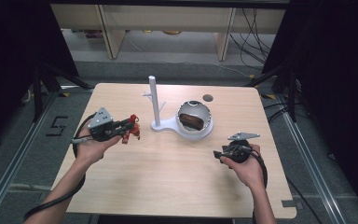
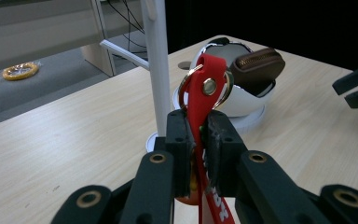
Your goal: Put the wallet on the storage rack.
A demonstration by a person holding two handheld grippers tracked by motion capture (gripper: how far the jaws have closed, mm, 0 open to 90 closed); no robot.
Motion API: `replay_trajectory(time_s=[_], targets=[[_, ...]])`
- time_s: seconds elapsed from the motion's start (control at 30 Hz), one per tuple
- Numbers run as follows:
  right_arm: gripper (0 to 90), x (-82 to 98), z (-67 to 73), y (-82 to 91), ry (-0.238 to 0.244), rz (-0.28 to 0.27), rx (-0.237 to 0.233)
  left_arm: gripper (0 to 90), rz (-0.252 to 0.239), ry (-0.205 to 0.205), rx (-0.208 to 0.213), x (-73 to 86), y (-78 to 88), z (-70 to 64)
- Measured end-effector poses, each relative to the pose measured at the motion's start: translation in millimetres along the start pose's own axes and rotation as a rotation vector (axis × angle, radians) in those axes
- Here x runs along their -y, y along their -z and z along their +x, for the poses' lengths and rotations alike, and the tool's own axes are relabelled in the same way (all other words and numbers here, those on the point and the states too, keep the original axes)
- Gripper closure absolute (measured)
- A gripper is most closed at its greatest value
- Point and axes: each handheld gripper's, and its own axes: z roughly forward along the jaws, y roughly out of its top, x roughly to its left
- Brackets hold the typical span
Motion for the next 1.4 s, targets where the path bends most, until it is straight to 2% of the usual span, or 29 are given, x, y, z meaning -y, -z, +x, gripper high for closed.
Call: replay_trajectory(time_s=[0.2,0.4,0.5,0.6,0.63,0.87,0.9,0.97,1.0,1.03,1.07,1.13,1.2,1.4], targets=[[52.0,0.4,-0.3,-0.2,-0.011,-0.001,0.001,79.7,-0.038,0.005,-0.017,-5.8,-2.5,7.0],[51.8,1.1,-0.1,-0.7,-0.011,-0.009,-0.011,79.7,-0.031,0.008,-0.035,-12.0,-4.9,13.5],[51.8,1.3,-1.0,-1.5,0.016,-0.011,0.001,79.7,-0.033,0.015,-0.038,-15.1,-8.5,16.9],[51.7,1.1,1.4,-0.7,-0.017,0.004,-0.002,79.7,-0.035,0.020,-0.041,-18.1,-12.6,20.5],[51.7,1.1,0.4,-0.9,-0.007,0.003,-0.001,79.7,-0.033,0.019,-0.043,-19.2,-13.5,21.4],[51.6,1.4,0.3,-1.7,-0.010,0.010,-0.004,79.6,-0.035,0.014,-0.041,-33.0,-22.7,25.3],[51.6,1.9,-1.1,-2.5,0.015,0.001,0.002,79.6,-0.035,0.011,-0.039,-34.7,-24.2,25.6],[51.5,1.7,-0.2,-2.3,-0.003,0.006,-0.005,79.6,-0.035,0.011,-0.039,-37.7,-26.6,25.9],[51.5,2.2,-2.1,-3.9,0.026,-0.013,-0.003,79.6,-0.038,0.012,-0.038,-39.6,-28.1,26.1],[51.5,2.3,-2.6,-3.9,0.031,-0.014,-0.003,79.6,-0.036,0.009,-0.037,-40.8,-28.6,26.5],[51.4,1.9,-1.2,-2.6,0.009,-0.004,-0.004,79.6,-0.040,0.011,-0.035,-42.5,-30.0,26.6],[51.4,2.2,-1.5,-2.5,0.007,-0.002,-0.005,79.5,-0.035,0.009,-0.035,-45.3,-31.9,27.1],[51.3,2.4,-0.5,-1.9,-0.017,0.011,-0.004,79.5,-0.032,0.005,-0.033,-47.2,-34.2,27.6],[50.9,3.0,-1.8,-2.2,-0.007,0.006,0.002,79.5,-0.024,0.005,-0.034,-48.7,-39.2,28.5]])
